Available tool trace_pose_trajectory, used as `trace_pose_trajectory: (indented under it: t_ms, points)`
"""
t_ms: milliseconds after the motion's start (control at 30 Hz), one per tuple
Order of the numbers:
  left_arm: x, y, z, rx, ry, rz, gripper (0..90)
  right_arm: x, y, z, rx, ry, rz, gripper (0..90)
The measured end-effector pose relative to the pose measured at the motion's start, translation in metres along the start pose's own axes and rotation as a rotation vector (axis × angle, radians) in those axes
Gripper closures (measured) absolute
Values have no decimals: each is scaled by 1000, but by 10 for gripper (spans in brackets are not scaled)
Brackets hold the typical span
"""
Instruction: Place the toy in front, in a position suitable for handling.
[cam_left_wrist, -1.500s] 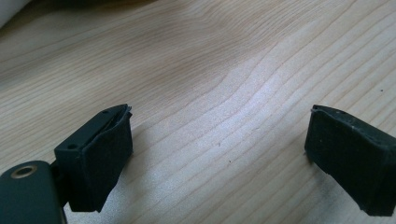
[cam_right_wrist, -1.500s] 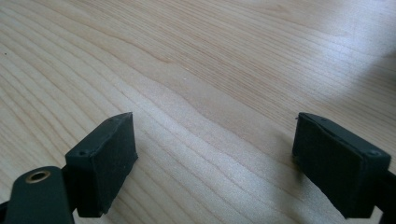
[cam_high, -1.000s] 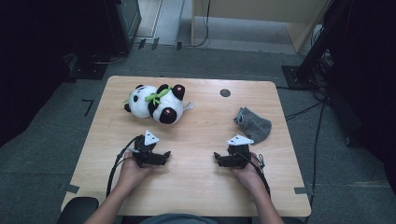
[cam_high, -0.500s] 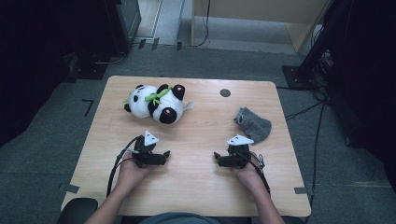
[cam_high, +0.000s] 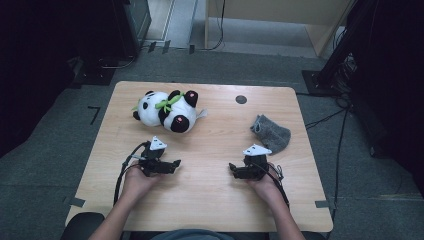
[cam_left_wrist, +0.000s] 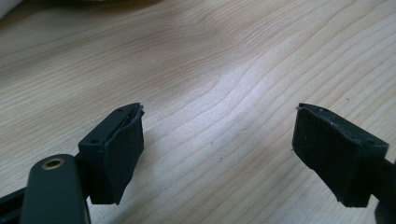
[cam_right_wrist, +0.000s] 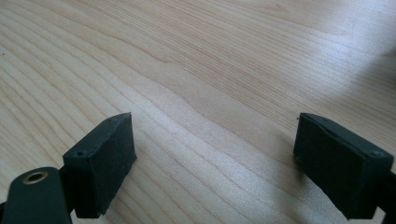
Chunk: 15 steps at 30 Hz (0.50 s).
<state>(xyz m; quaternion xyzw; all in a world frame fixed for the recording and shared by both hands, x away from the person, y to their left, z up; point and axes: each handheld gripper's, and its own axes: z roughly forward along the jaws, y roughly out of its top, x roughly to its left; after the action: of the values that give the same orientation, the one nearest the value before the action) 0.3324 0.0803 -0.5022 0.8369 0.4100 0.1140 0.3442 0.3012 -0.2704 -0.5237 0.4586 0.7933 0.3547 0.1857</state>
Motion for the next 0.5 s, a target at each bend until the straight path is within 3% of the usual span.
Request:
trace_pose_trajectory:
  t_ms: [167,300,500]
  points:
    - [2,10,-5,-10,3,24,169,0,0,0,0,0,-1,126]
    - [9,16,-8,-43,-17,-12,169,0,0,0,0,0,-1,125]
    - [16,24,-9,-19,-33,3,170,0,0,0,2,0,0,125]
